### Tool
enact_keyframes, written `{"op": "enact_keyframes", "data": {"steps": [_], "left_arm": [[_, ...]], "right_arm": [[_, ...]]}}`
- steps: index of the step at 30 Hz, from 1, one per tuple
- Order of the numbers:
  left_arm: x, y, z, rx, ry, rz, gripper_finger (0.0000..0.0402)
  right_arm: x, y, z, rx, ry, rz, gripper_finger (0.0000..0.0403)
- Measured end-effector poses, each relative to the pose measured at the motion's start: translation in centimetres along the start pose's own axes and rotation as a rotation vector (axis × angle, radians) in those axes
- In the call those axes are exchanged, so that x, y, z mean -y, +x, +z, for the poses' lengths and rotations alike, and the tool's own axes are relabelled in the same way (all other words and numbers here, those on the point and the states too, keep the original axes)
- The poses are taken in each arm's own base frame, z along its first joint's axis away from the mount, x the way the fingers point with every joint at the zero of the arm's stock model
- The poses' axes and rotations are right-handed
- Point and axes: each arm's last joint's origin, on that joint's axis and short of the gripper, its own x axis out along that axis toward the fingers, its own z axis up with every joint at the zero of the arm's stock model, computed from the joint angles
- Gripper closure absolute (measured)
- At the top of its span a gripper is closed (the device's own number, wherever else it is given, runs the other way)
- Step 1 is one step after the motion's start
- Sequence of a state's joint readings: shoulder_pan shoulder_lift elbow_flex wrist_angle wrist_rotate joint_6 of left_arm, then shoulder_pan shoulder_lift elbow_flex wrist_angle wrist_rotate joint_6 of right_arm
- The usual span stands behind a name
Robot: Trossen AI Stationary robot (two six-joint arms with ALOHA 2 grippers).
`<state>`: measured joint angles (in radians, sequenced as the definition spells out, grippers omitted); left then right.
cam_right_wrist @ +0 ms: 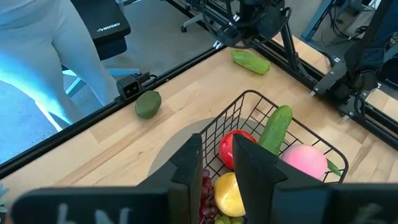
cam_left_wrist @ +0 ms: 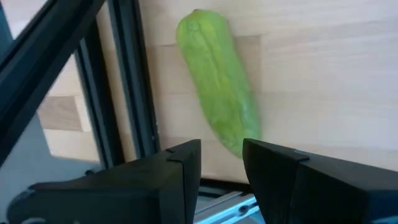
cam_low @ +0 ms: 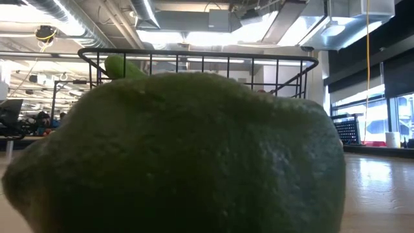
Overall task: Build produce basket
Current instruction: Put the green cucumber into the black wire basket
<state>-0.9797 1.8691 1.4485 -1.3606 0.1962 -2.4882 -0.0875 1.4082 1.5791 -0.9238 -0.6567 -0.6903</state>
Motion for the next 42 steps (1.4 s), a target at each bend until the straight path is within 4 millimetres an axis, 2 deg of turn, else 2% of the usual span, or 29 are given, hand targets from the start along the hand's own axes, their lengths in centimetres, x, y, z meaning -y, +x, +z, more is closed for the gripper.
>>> {"op": "enact_keyframes", "data": {"steps": [11, 16, 21, 27, 42], "left_arm": [[0.4, 1.2, -0.2, -0.03, 0.008, -0.022, 0.0294], [0.4, 1.2, -0.2, -0.038, 0.009, -0.026, 0.0294], [0.6, 1.2, -0.4, -0.053, 0.012, -0.037, 0.0294], [0.6, 1.2, -0.5, -0.06, 0.011, -0.042, 0.0294], [1.3, 1.0, 0.0, -0.033, -0.007, -0.087, 0.0294]], "right_arm": [[1.2, 1.5, -0.5, -0.043, 0.052, -0.042, 0.0319], [2.6, 3.1, -1.6, -0.161, 0.112, -0.14, 0.0319], [3.9, 5.3, -2.7, -0.196, 0.162, -0.127, 0.0319], [4.9, 6.8, -3.4, -0.199, 0.165, -0.126, 0.0319], [5.8, 8.5, -4.3, -0.213, 0.176, -0.115, 0.0319]]}}
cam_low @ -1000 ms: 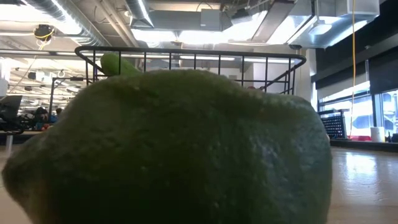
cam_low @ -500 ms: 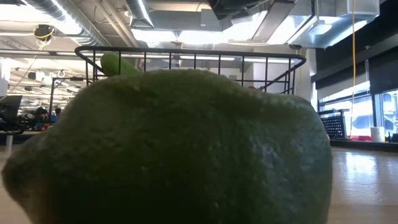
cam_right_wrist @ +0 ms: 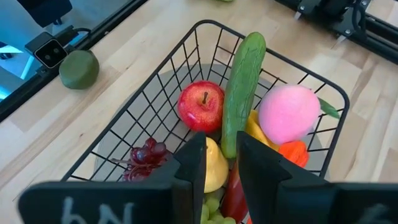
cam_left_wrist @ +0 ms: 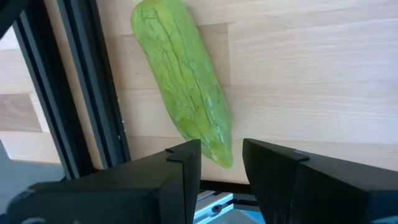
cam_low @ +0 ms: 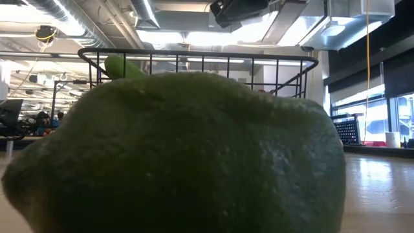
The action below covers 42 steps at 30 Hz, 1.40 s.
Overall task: Build produce basket
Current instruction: Put the green cucumber into the black wire basket
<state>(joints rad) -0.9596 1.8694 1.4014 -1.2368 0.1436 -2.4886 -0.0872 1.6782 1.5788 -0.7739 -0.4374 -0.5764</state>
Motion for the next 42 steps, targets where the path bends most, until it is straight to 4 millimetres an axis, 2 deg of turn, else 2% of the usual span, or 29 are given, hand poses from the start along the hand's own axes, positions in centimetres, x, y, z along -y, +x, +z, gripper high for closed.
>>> {"op": "enact_keyframes", "data": {"steps": [8, 22, 36, 42], "left_arm": [[0.2, 0.0, -0.1, -0.014, 0.001, -0.011, 0.0294], [2.2, -0.4, 1.3, -0.041, -0.116, -0.022, 0.0294], [2.3, -0.4, 1.3, -0.045, -0.147, -0.024, 0.0294], [2.5, -0.4, 1.5, -0.05, -0.328, -0.029, 0.0294]], "right_arm": [[0.0, 0.1, -0.1, -0.003, 0.002, 0.002, 0.0319], [0.1, 0.1, 0.0, -0.003, 0.002, 0.001, 0.0319], [0.0, 0.1, 0.0, -0.003, 0.002, 0.001, 0.0319], [0.0, 0.1, 0.0, -0.003, 0.002, 0.001, 0.0319]]}}
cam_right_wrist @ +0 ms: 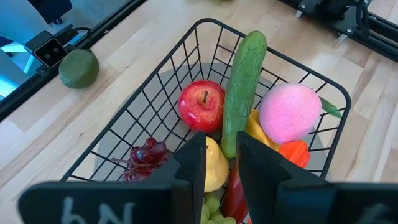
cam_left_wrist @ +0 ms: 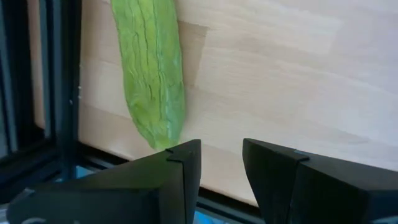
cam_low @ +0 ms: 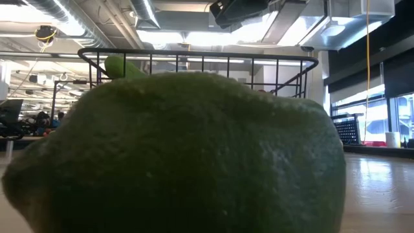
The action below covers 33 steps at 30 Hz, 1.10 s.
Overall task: Build produce basket
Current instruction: Put the green cucumber into the black wire basket
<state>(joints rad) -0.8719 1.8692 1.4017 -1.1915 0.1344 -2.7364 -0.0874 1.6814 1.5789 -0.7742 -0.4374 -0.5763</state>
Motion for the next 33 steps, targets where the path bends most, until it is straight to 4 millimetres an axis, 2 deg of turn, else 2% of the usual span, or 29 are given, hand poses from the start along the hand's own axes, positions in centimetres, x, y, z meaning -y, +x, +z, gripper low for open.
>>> {"op": "enact_keyframes", "data": {"steps": [4, 7, 16, 23, 29, 33], "left_arm": [[0.0, 0.0, 0.0, 0.005, -0.02, -0.01, 0.0291], [-0.3, 0.1, -0.1, 0.011, -0.065, -0.019, 0.0274], [-1.4, 0.2, -0.5, 0.022, -0.095, -0.034, 0.0176], [-2.2, 0.2, -0.2, 0.053, -0.087, 0.056, 0.0111], [-2.5, 0.3, 0.2, 0.101, -0.101, 0.114, 0.0097], [-2.5, 2.0, 0.3, 0.135, -0.105, 0.135, 0.0097]], "right_arm": [[0.0, 0.0, 0.0, 0.0, 0.0, 0.0, 0.0319], [0.0, 0.0, 0.0, 0.0, 0.0, 0.0, 0.0319], [0.0, 0.0, 0.0, 0.0, 0.0, 0.0, 0.0319], [0.0, 0.0, 0.0, 0.001, 0.0, 0.0, 0.0319], [0.0, 0.0, 0.0, 0.001, -0.001, -0.001, 0.0319], [0.0, 0.0, 0.0, 0.003, -0.002, -0.003, 0.0319]]}}
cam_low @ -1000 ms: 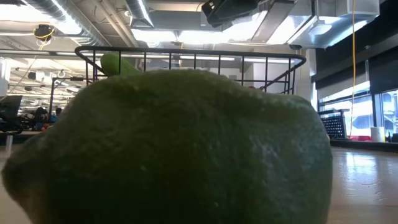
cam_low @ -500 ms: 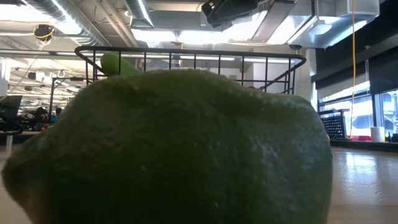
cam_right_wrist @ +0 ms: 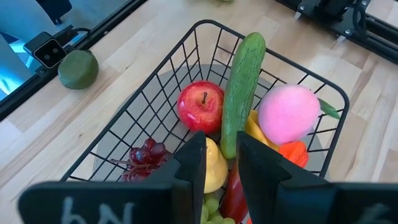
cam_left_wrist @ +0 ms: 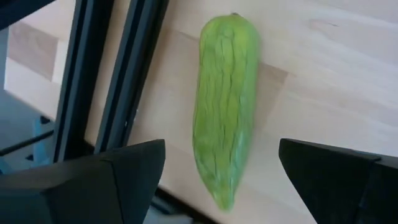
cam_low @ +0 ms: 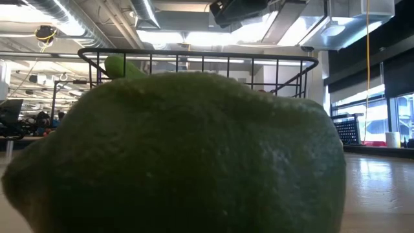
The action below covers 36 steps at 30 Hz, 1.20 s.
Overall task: Build produce basket
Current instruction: Put the green cucumber into the black wire basket
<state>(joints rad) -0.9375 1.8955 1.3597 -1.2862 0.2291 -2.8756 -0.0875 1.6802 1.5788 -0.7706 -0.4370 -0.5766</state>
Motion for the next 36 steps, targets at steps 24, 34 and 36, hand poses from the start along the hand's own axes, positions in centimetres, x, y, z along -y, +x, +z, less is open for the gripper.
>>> {"op": "enact_keyframes", "data": {"steps": [24, 34, 36], "left_arm": [[0.6, 4.7, 0.6, 0.015, 0.085, 0.02, 0.0097], [0.7, 4.8, 0.3, -0.006, 0.101, -0.033, 0.0134], [0.8, 4.8, 0.3, -0.008, 0.102, -0.04, 0.0148]], "right_arm": [[0.5, -0.1, 0.8, 0.077, -0.043, -0.051, 0.0319], [0.5, -0.1, 0.8, 0.077, -0.043, -0.05, 0.0319], [0.5, -0.1, 0.8, 0.077, -0.043, -0.05, 0.0319]]}}
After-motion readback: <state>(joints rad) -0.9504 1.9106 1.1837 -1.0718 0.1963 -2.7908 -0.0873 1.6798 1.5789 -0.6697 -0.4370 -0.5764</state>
